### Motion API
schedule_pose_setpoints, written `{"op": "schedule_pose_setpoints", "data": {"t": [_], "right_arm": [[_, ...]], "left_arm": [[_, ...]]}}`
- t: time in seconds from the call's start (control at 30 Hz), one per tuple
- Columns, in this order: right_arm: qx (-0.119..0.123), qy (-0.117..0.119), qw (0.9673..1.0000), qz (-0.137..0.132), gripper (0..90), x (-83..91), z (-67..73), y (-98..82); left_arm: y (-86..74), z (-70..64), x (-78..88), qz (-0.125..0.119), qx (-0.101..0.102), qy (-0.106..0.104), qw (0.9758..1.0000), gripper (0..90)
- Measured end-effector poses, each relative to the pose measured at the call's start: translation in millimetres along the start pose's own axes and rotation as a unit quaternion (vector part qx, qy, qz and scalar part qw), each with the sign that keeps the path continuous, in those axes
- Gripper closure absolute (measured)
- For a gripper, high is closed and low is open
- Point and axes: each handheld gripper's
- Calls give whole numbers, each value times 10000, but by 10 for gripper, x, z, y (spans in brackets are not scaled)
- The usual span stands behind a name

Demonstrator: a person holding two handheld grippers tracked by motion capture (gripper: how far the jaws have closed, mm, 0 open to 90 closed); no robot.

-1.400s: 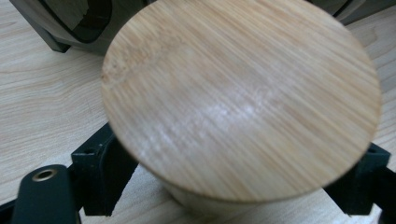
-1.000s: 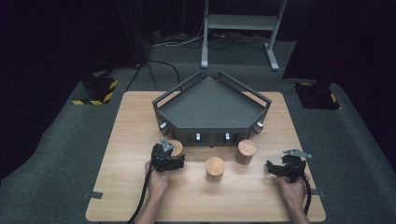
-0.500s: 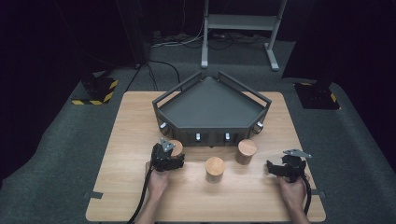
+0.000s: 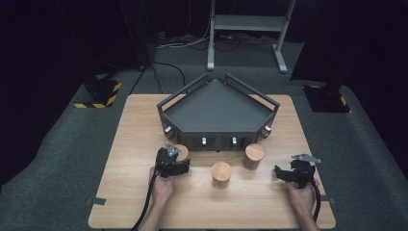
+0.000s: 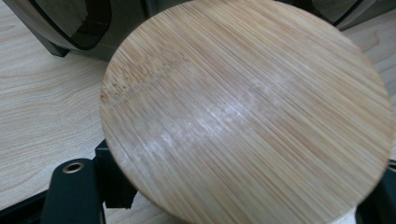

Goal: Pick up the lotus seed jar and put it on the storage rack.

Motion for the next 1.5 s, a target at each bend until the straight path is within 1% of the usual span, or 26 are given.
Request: {"op": "schedule_pose_setpoints", "data": {"t": [0.3,0.47,0.53,0.67,0.83,0.93,1.37,1.5], "right_arm": [[0,-1,10000,0,34,0,0,0],[1,-2,10000,-1,34,0,1,0],[1,-3,10000,-1,34,0,1,0],[-1,-2,10000,-1,34,0,1,0],[0,-2,10000,-1,34,-1,1,0],[0,-2,10000,-1,34,-1,1,0],[-1,-1,10000,-1,34,0,1,0],[-3,-1,10000,-2,35,-1,1,0]], "left_arm": [[19,31,56,21,-31,-56,10000,254],[54,41,91,56,-48,-83,9999,254],[68,48,116,57,-42,-125,9999,254],[107,58,148,116,-124,-171,9997,254],[134,79,180,149,-120,-210,9996,254],[164,90,211,179,-164,-242,9994,254],[275,144,334,250,-183,-338,9989,254],[309,141,365,273,-199,-355,9988,254]]}}
Point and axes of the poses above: each handheld gripper's, and its own axes: x roughly backward along the jaws, y roughly out of its top, z roughly to its left, and after that the axes turned 10 degrees about -z, right-handed
